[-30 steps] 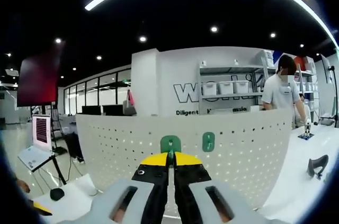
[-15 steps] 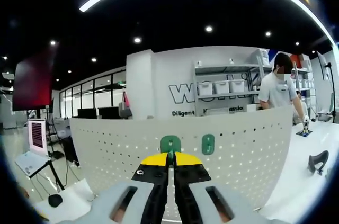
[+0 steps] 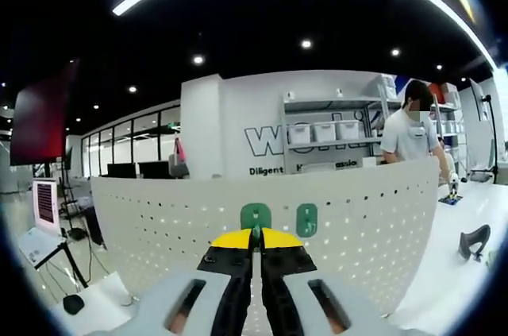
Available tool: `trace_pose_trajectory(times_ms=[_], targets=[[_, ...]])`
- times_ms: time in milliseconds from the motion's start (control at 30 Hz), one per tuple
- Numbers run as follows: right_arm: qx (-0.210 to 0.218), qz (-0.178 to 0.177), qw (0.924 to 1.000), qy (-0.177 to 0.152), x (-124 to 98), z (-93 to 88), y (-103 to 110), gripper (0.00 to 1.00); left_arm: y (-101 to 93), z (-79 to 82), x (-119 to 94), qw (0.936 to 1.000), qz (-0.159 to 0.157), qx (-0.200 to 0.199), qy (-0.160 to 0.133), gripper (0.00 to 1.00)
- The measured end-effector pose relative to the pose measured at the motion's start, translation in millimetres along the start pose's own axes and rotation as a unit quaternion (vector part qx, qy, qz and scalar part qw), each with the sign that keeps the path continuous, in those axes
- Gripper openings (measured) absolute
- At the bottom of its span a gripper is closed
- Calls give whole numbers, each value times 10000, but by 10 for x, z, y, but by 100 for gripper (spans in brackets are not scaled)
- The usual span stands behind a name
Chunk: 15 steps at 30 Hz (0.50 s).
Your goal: Insert the hook assembly into the mounting plate slot until the hook locks in place.
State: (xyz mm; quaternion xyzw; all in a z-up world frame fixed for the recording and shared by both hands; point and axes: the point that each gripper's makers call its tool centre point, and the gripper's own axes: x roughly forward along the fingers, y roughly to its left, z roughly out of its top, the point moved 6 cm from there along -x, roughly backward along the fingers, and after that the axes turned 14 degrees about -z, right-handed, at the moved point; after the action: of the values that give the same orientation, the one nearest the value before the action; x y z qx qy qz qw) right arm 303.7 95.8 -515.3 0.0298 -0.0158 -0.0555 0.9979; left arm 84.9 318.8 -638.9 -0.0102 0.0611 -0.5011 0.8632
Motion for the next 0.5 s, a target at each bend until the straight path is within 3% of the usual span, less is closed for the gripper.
trace_pose_trajectory(times_ms=[500], targets=[[-21, -31, 10000, 55, 179, -61, 54, 1, 50, -29, 10, 9999, 13, -133, -56, 85]])
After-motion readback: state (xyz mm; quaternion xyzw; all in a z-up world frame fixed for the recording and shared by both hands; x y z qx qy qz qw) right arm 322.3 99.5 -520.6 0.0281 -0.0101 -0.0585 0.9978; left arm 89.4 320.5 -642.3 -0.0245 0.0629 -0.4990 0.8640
